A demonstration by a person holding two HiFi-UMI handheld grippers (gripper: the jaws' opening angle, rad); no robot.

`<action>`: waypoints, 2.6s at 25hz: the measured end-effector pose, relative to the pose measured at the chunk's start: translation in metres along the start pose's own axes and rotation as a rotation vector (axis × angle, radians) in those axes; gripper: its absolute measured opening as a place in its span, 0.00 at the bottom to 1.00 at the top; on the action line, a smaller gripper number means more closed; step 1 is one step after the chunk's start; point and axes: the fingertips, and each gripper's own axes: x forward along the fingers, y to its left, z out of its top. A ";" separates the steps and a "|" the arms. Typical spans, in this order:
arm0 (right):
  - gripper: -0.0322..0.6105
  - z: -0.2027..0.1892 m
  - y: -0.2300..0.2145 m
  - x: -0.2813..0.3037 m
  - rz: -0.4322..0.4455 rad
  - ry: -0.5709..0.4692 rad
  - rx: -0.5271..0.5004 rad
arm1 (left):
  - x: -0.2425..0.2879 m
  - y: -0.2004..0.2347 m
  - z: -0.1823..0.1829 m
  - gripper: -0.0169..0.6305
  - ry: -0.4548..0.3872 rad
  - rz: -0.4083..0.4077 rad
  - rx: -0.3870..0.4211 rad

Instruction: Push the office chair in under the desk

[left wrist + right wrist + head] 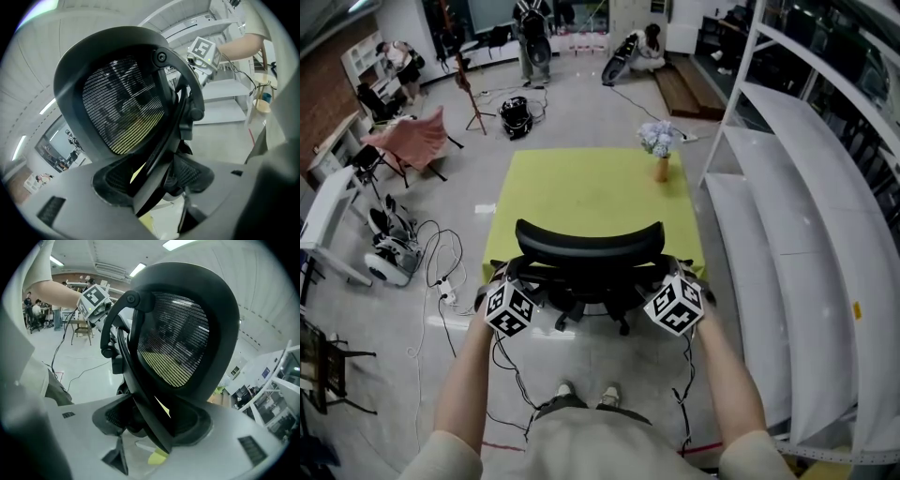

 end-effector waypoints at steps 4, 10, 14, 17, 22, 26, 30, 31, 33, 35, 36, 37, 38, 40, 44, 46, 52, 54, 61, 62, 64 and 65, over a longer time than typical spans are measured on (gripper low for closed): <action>0.44 0.002 0.001 0.005 -0.006 0.001 0.018 | 0.003 0.005 -0.004 0.45 -0.009 -0.011 0.015; 0.44 0.003 0.003 0.005 -0.025 0.004 0.017 | 0.003 0.007 -0.004 0.45 -0.026 -0.019 0.035; 0.45 0.004 0.002 0.007 -0.013 0.015 0.023 | 0.003 0.007 -0.006 0.45 -0.032 -0.008 0.035; 0.44 0.003 0.002 0.006 0.004 0.027 0.029 | 0.002 0.006 -0.005 0.45 -0.034 -0.010 0.043; 0.43 0.003 -0.008 -0.016 -0.106 0.064 0.110 | -0.012 0.008 -0.009 0.39 -0.029 0.064 0.116; 0.28 0.031 -0.020 -0.056 -0.215 -0.075 0.239 | -0.044 0.015 0.000 0.33 -0.094 0.113 0.030; 0.24 0.066 -0.037 -0.101 -0.373 -0.236 0.357 | -0.079 0.013 0.019 0.25 -0.170 0.116 0.005; 0.22 0.074 -0.040 -0.112 -0.402 -0.269 0.369 | -0.087 0.015 0.027 0.25 -0.194 0.126 0.003; 0.20 0.091 -0.044 -0.131 -0.440 -0.340 0.398 | -0.105 0.023 0.044 0.23 -0.253 0.154 -0.016; 0.17 0.105 -0.046 -0.148 -0.452 -0.411 0.445 | -0.123 0.033 0.060 0.21 -0.309 0.186 -0.036; 0.15 0.112 -0.046 -0.155 -0.450 -0.444 0.468 | -0.132 0.039 0.068 0.20 -0.334 0.203 -0.043; 0.14 0.119 -0.045 -0.162 -0.443 -0.473 0.488 | -0.140 0.044 0.076 0.20 -0.360 0.219 -0.049; 0.13 0.127 -0.044 -0.169 -0.432 -0.497 0.504 | -0.149 0.049 0.085 0.19 -0.391 0.230 -0.054; 0.12 0.142 -0.041 -0.183 -0.407 -0.538 0.520 | -0.170 0.057 0.104 0.19 -0.488 0.247 -0.055; 0.12 0.171 -0.031 -0.212 -0.392 -0.618 0.505 | -0.203 0.071 0.134 0.18 -0.636 0.287 -0.023; 0.10 0.182 -0.028 -0.227 -0.412 -0.646 0.489 | -0.216 0.076 0.139 0.17 -0.636 0.317 -0.017; 0.06 0.203 -0.018 -0.262 -0.457 -0.699 0.429 | -0.245 0.085 0.150 0.06 -0.610 0.370 -0.051; 0.06 0.207 -0.015 -0.270 -0.471 -0.709 0.415 | -0.249 0.077 0.151 0.06 -0.620 0.345 -0.075; 0.06 0.211 -0.005 -0.272 -0.474 -0.736 0.421 | -0.233 0.058 0.141 0.06 -0.631 0.292 -0.131; 0.06 0.211 -0.002 -0.270 -0.466 -0.734 0.421 | -0.231 0.056 0.139 0.06 -0.626 0.289 -0.123; 0.06 0.210 0.001 -0.265 -0.455 -0.725 0.420 | -0.227 0.052 0.135 0.06 -0.620 0.281 -0.133; 0.06 0.207 0.002 -0.261 -0.451 -0.718 0.422 | -0.224 0.050 0.133 0.05 -0.619 0.276 -0.151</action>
